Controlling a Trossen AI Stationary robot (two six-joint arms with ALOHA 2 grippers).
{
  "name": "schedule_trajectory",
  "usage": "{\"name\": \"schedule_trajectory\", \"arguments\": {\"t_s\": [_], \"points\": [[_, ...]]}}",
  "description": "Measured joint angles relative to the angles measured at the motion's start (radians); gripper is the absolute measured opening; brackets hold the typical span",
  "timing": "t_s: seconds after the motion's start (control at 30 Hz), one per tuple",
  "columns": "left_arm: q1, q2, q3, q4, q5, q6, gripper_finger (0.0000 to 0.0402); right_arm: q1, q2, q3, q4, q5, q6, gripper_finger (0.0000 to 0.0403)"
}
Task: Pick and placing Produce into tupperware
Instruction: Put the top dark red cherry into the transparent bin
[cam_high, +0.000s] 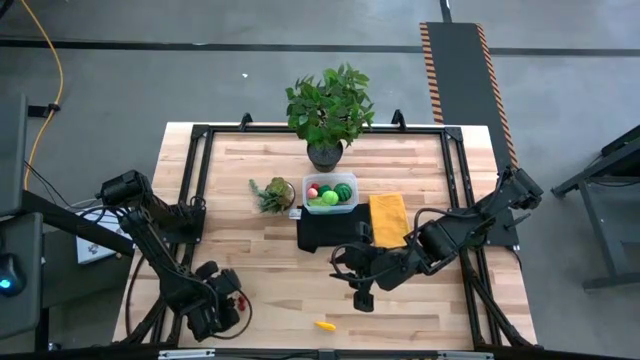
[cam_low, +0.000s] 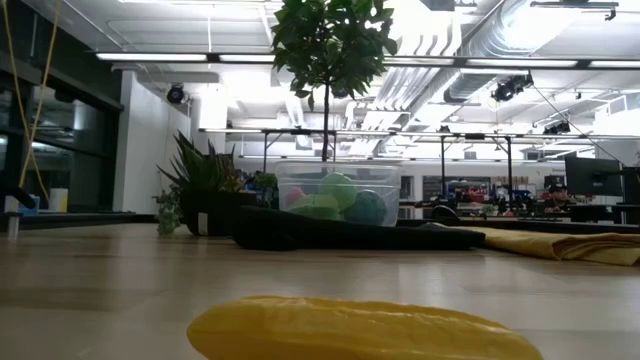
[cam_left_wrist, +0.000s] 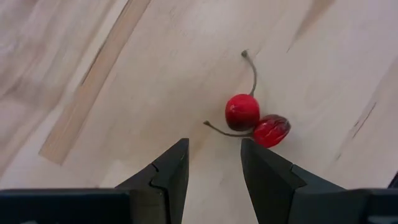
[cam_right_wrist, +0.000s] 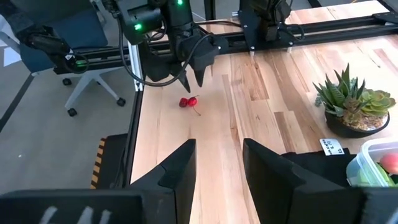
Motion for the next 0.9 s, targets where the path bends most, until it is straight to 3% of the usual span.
{"name": "schedule_trajectory", "arguments": {"t_s": [0.33, 0.73, 0.9], "points": [[0.0, 0.0, 0.0, 0.077, -0.076, 0.112, 0.0134, 0.0, 0.0, 0.0, 0.0, 0.02, 0.003, 0.0124], [0.003, 0.0, 0.0, 0.102, -0.086, 0.352, 0.0134, 0.0, 0.0, 0.0, 0.0, 0.03, 0.019, 0.0124], [0.051, 0.0, 0.0, 0.093, -0.063, 0.407, 0.0134, -0.001, 0.0, 0.0, 0.0, 0.045, 0.019, 0.0124]]}}
